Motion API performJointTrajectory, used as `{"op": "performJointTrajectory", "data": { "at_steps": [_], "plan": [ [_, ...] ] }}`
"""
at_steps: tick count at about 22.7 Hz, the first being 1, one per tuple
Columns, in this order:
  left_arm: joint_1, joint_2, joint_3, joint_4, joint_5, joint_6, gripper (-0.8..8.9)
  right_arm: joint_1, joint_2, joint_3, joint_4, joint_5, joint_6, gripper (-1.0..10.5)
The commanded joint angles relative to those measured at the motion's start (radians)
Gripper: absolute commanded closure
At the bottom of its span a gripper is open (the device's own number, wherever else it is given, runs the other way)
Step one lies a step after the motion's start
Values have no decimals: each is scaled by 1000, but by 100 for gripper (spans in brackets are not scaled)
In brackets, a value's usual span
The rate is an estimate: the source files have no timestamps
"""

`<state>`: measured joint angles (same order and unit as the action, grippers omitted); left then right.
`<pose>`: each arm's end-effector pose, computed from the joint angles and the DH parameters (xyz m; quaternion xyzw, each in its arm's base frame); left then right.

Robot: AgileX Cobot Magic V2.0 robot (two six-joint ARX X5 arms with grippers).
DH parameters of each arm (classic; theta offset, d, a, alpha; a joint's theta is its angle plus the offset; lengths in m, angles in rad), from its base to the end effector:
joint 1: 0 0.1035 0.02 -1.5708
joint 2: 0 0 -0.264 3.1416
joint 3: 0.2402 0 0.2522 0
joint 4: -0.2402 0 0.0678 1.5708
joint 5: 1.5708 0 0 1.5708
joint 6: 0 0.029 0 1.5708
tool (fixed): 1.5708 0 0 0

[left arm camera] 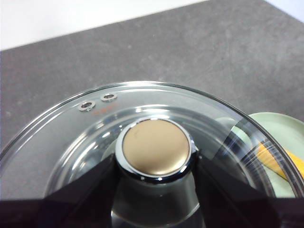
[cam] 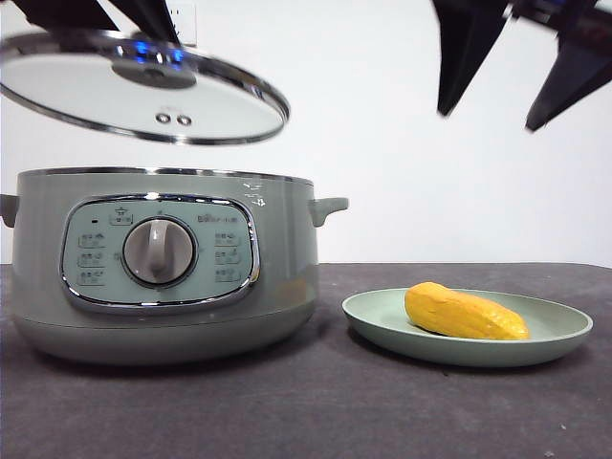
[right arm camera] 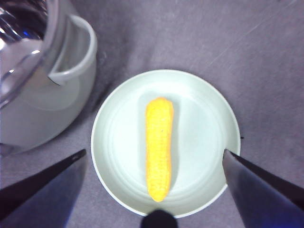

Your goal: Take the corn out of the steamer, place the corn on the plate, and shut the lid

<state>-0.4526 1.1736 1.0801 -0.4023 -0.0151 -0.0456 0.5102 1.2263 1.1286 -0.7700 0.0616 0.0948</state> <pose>0.2273 -0.1100 0.3378 0.0353 0.2434 -0.2049 0.9474 0.2130 0.1171 0.3140 -0.0765 0.4124 0.1825 0.8893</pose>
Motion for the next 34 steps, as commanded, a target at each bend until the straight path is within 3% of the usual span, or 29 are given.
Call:
{"op": "performJointTrajectory", "data": {
  "at_steps": [1, 14, 19, 34],
  "plan": [
    [-1, 23, 7, 64, 20, -6, 822, -1, -27, -10, -10, 27, 17, 475],
    [-9, 166, 7, 38, 24, -6, 822, -33, -64, -10, -36, 53, 17, 475],
    [-14, 170, 7, -56, 23, -5, 822, -32, -64, -10, -36, 53, 17, 475],
    [-13, 169, 82, -152, 22, 24, 822, -33, -63, -10, -22, 53, 17, 478]
  ]
}}
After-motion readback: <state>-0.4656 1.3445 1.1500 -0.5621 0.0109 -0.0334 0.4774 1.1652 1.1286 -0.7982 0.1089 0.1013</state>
